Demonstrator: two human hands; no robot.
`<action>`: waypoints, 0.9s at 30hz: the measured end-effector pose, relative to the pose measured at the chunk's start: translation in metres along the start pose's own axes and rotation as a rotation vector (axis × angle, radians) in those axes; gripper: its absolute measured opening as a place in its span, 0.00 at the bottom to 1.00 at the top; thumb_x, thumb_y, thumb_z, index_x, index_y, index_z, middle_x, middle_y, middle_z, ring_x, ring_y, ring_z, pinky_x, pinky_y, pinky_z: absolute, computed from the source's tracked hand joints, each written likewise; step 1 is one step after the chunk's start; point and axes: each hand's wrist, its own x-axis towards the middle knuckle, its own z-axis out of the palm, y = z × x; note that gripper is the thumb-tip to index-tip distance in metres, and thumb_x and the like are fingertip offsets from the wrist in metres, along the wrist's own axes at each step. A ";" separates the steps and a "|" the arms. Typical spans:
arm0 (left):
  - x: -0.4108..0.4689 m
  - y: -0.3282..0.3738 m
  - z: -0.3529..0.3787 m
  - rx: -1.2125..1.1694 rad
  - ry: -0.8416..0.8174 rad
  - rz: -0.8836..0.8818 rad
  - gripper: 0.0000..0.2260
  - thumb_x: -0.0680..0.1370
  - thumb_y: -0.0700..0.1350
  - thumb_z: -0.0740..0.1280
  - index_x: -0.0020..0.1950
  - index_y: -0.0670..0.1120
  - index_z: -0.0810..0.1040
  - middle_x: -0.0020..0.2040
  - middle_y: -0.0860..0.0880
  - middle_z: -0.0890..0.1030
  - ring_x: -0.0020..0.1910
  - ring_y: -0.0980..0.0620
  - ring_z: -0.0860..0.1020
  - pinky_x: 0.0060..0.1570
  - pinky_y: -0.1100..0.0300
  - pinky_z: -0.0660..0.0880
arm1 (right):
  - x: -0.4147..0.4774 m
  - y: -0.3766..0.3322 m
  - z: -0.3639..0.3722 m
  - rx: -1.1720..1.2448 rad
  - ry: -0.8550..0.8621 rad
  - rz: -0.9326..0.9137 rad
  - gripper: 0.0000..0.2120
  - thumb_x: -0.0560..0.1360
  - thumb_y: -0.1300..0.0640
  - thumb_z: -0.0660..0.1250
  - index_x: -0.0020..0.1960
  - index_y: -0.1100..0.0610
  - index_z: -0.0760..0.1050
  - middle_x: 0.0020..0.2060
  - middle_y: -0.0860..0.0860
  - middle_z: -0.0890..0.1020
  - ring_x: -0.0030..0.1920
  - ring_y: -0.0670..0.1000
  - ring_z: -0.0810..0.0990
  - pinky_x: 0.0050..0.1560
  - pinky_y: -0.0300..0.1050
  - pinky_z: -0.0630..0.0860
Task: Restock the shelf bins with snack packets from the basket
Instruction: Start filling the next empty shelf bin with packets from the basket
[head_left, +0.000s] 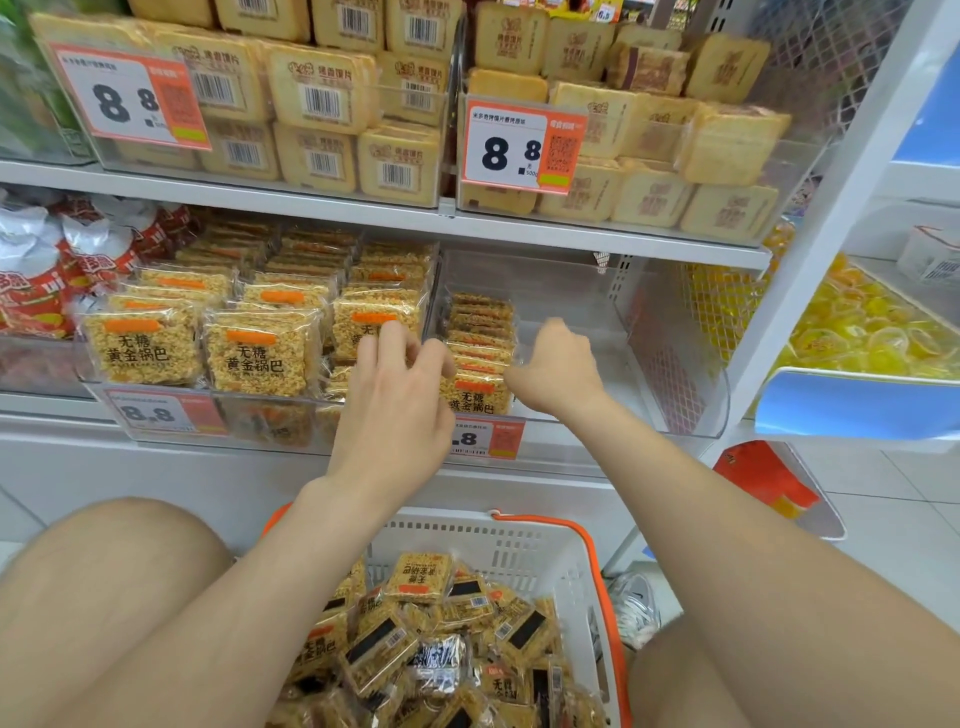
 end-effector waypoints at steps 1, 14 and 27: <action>-0.002 0.000 -0.001 0.030 0.028 0.048 0.11 0.74 0.39 0.72 0.51 0.49 0.74 0.51 0.49 0.70 0.51 0.47 0.68 0.48 0.50 0.72 | -0.004 0.000 0.000 -0.023 0.092 -0.096 0.11 0.75 0.62 0.68 0.56 0.59 0.73 0.48 0.55 0.78 0.47 0.57 0.78 0.42 0.48 0.73; -0.079 0.008 0.061 0.307 -1.021 0.181 0.08 0.78 0.50 0.64 0.48 0.49 0.81 0.47 0.47 0.81 0.43 0.44 0.81 0.42 0.50 0.80 | -0.123 0.025 0.037 -0.396 -0.298 -0.375 0.06 0.75 0.59 0.64 0.40 0.57 0.71 0.34 0.53 0.70 0.37 0.61 0.74 0.36 0.48 0.71; -0.167 -0.013 0.130 0.377 -1.551 -0.011 0.50 0.76 0.25 0.65 0.86 0.59 0.45 0.84 0.41 0.37 0.66 0.37 0.78 0.51 0.52 0.82 | -0.138 0.050 0.057 -0.743 -0.657 -0.430 0.11 0.79 0.65 0.61 0.39 0.56 0.65 0.39 0.52 0.67 0.32 0.51 0.69 0.32 0.48 0.70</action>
